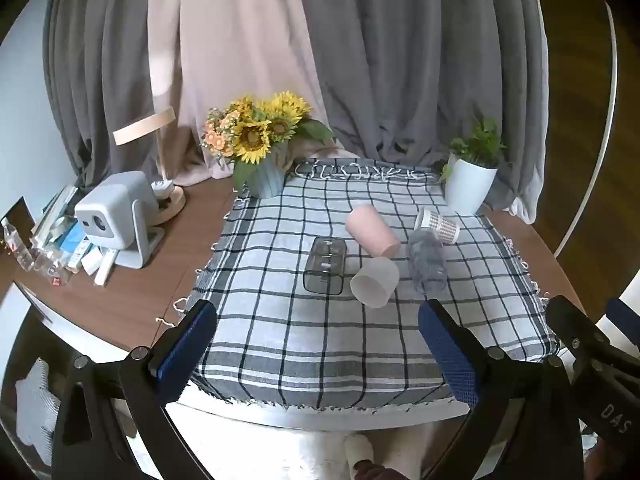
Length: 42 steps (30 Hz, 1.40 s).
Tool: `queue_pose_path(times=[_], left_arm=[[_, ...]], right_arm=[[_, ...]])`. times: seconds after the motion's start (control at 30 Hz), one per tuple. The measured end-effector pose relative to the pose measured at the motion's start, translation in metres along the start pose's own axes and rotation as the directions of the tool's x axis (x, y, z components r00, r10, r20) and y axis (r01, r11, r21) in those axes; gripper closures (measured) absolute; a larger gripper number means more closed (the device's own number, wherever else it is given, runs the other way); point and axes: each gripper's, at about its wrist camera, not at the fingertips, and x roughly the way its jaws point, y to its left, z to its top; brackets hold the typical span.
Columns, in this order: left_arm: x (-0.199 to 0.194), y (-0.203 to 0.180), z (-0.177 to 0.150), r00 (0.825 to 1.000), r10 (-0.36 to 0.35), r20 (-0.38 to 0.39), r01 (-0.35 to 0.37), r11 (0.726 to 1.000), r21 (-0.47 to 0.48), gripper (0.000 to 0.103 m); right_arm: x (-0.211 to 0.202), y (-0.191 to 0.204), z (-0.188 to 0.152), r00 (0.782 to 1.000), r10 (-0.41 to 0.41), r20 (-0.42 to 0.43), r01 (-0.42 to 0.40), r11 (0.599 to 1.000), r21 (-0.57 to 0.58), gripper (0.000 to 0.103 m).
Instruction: Flip cup upside down
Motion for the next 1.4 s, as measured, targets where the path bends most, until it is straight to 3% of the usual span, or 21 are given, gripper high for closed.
queue_pose_path(times=[1.4], left_arm=[[-0.0004,-0.0021,0.0047,1.0,-0.02,-0.008,0.02,1.0,0.002,0.0]], right_arm=[[-0.0002,-0.0022,0.001,1.0,0.005,-0.003,-0.005,1.0,0.02,0.003]])
